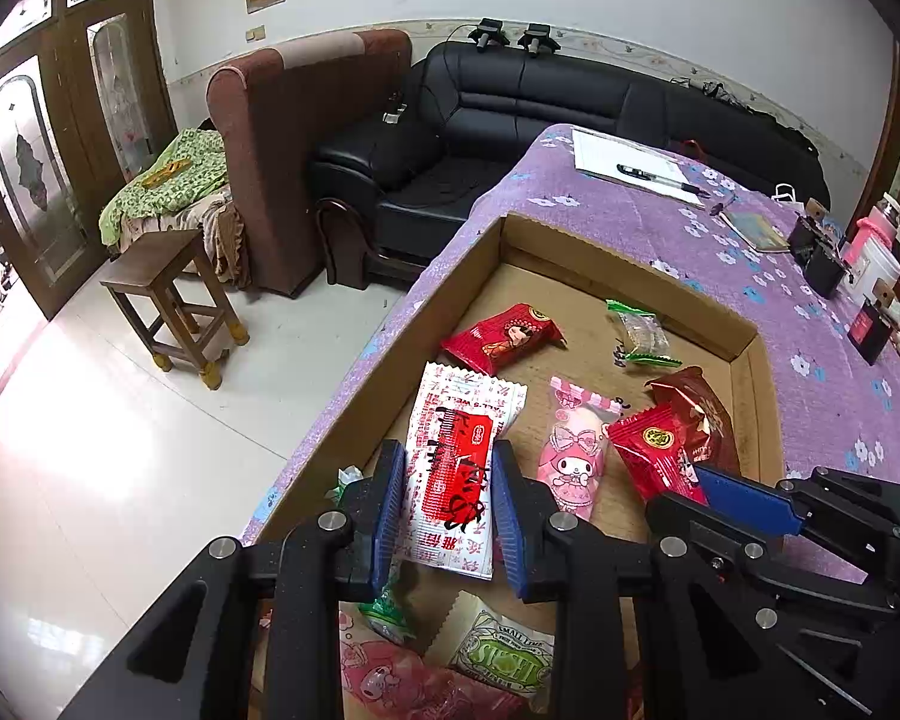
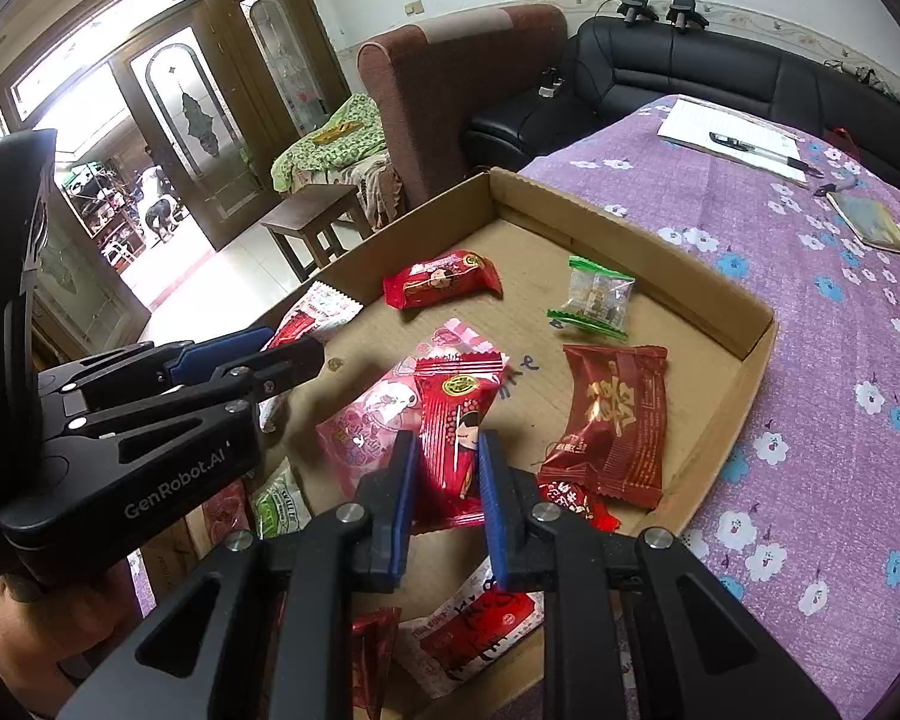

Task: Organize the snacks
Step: 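Lower both packets into the tray and open both grippers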

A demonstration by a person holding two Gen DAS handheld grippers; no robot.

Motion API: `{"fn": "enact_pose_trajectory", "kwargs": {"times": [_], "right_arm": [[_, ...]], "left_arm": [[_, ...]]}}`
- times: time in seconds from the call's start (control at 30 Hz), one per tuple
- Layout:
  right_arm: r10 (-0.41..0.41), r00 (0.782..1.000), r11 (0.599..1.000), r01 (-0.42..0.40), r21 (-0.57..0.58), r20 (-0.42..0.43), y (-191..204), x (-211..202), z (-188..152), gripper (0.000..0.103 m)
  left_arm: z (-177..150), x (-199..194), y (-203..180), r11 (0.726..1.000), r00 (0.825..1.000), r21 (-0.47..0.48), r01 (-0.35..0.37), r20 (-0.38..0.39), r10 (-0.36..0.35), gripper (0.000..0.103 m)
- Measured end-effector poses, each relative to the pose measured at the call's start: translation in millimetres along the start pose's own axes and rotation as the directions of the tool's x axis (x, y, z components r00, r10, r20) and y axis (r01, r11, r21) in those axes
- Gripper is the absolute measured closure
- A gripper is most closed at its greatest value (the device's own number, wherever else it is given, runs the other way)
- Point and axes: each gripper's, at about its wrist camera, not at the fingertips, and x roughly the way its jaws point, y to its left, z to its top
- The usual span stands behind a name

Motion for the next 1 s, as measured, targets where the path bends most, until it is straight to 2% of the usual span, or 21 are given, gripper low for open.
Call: {"fn": "enact_pose_trajectory", "kwargs": {"times": [1.0], "right_arm": [[-0.018,1.000,1.000,0.018,0.009,0.003,-3.8,-2.4,-2.8,0.083]], "left_arm": [[-2.2,-1.9,1.7,1.000,1.000,-0.002,-0.004,-0.010,0.004,0.070]]}}
